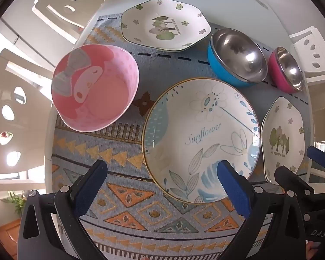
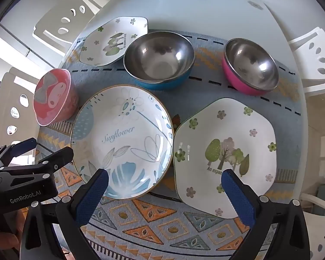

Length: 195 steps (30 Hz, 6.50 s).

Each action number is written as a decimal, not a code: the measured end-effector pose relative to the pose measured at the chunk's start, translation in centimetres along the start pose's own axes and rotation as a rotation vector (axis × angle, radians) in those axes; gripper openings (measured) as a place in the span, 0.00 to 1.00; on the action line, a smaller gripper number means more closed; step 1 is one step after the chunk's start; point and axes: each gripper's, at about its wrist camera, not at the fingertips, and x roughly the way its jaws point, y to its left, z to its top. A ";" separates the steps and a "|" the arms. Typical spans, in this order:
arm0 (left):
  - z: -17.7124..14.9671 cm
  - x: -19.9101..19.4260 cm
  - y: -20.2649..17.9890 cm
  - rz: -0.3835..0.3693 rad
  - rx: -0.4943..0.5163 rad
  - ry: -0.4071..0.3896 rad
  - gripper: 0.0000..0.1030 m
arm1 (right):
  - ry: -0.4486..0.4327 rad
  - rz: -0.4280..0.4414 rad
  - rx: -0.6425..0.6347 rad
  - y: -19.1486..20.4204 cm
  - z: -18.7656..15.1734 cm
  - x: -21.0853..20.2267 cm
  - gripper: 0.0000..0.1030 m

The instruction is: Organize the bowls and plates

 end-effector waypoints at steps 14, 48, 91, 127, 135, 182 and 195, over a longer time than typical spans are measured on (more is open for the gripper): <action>-0.3 0.6 0.8 -0.009 -0.020 -0.006 0.98 | 0.001 0.027 0.003 0.7 -0.2 0.3 1.00; -0.6 0.5 1.0 -0.041 -0.025 0.030 0.98 | 0.028 0.042 0.007 1.6 -0.9 0.6 1.00; -1.3 0.6 1.1 -0.034 -0.010 0.018 0.98 | 0.033 0.021 0.023 1.4 -1.6 0.4 1.00; -3.9 4.5 2.4 -0.073 0.011 0.089 0.98 | 0.097 0.075 0.083 2.2 -5.0 3.2 1.00; -4.0 8.1 2.4 -0.075 0.053 0.103 0.98 | 0.086 0.097 0.117 3.3 -6.2 7.0 1.00; 1.7 10.3 1.3 -0.085 0.113 -0.003 0.99 | -0.066 -0.032 0.202 4.9 -4.2 11.7 0.92; 0.8 8.2 -0.2 -0.141 0.166 -0.121 0.40 | -0.078 0.041 0.194 4.5 -4.4 10.7 0.47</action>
